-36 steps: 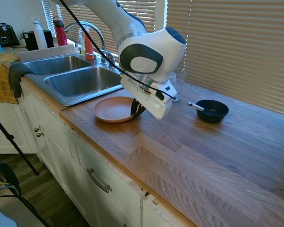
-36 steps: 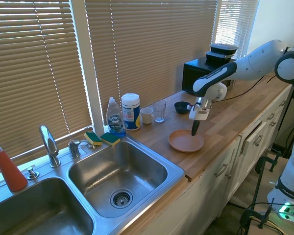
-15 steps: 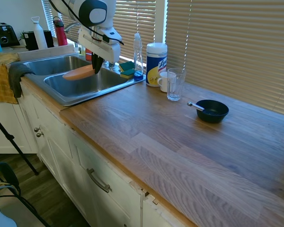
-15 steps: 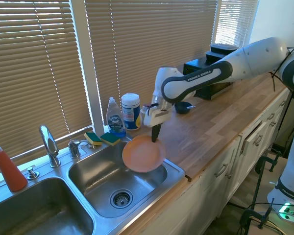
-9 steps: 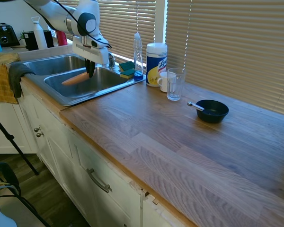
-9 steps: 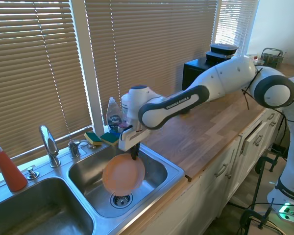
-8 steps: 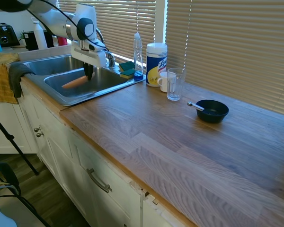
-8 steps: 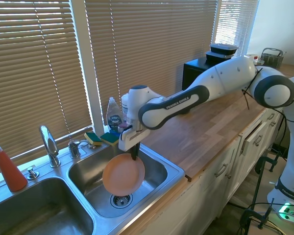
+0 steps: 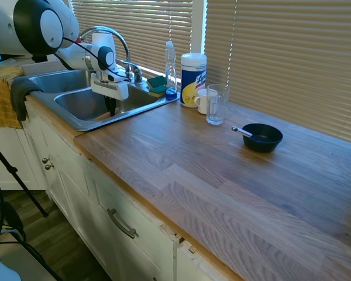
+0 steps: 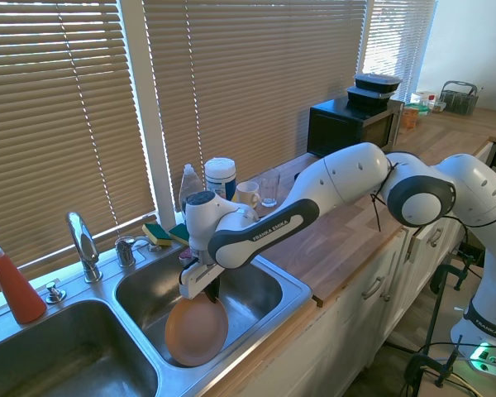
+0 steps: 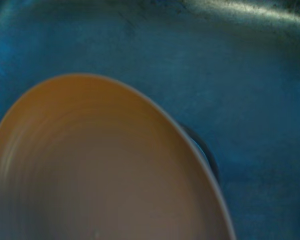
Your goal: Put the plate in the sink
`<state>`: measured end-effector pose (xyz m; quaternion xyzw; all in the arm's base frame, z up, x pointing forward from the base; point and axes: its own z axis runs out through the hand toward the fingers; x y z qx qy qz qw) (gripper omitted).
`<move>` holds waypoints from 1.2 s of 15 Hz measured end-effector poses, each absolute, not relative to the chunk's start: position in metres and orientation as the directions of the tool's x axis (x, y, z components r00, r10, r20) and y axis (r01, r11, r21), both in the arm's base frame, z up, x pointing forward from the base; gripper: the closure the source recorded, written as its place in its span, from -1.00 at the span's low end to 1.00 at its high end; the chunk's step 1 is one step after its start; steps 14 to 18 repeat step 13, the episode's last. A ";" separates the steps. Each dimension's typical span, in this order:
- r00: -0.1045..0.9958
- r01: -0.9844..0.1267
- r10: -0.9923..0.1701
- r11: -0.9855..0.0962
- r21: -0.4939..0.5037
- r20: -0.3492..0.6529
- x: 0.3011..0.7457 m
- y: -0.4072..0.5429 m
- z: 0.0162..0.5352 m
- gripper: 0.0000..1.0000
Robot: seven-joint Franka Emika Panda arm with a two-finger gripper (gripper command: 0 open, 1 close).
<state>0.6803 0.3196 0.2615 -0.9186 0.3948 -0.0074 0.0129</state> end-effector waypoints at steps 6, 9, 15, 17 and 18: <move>0.679 -0.734 -0.734 -0.679 -0.014 0.006 0.685 0.311 0.266 -1.00; 0.676 -0.736 -0.737 -0.676 -0.032 0.012 0.688 0.309 0.279 -1.00; 0.674 -0.734 -0.738 -0.673 -0.091 0.028 0.684 0.308 0.336 -1.00; 0.674 -0.734 -0.738 -0.673 -0.091 0.028 0.684 0.308 0.336 -1.00; 0.674 -0.734 -0.738 -0.673 -0.091 0.028 0.684 0.308 0.336 -1.00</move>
